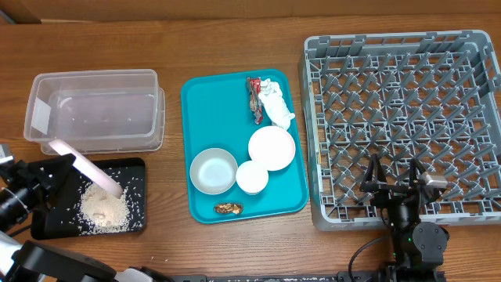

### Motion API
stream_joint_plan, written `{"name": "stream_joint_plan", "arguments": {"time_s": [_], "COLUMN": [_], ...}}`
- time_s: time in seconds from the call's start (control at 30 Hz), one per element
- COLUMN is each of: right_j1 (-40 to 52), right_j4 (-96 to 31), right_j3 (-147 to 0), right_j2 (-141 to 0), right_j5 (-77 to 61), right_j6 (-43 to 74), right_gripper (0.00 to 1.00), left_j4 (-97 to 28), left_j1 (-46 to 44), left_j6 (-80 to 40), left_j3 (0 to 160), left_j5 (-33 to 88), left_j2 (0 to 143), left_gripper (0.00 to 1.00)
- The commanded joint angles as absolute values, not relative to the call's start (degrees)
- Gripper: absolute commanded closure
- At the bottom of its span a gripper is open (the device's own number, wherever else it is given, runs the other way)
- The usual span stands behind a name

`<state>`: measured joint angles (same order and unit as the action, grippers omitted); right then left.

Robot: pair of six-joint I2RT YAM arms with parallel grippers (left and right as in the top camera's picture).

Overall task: Sort waste into correct bins and load items into the dishwasher
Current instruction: 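Hold the white plate tilted over the black tray to empty rice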

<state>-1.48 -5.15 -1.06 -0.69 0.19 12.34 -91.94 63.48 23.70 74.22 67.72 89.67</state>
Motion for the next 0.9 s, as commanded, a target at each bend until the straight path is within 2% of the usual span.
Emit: {"name": "stream_joint_plan", "arguments": {"time_s": [0.0, 0.1, 0.57, 0.87], "right_j1": [-1.67, -1.67, -1.67, -1.67], "right_j4": [-4.82, -4.82, -4.82, -4.82], "right_j3": [-0.45, -0.45, -0.45, -0.45], "right_j2": [-0.19, -0.19, -0.19, -0.19], "right_j5": [-0.12, -0.12, -0.12, -0.12], "right_j6": [12.14, 12.14, 12.14, 12.14], "right_gripper": [0.00, 0.00, 0.00, 0.00], "left_j4": [-92.03, -95.44, -96.51, -96.88], "left_j1": [63.79, 63.79, 63.72, 63.61], "left_j6": [25.69, 26.28, 27.66, 21.91], "left_j3": [73.87, 73.87, 73.87, 73.89], "left_j5": [68.93, 68.73, 63.75, 61.34], "left_j2": [88.82, 88.79, 87.94, 83.13], "left_gripper": [0.96, 0.96, 0.96, 0.96]}}
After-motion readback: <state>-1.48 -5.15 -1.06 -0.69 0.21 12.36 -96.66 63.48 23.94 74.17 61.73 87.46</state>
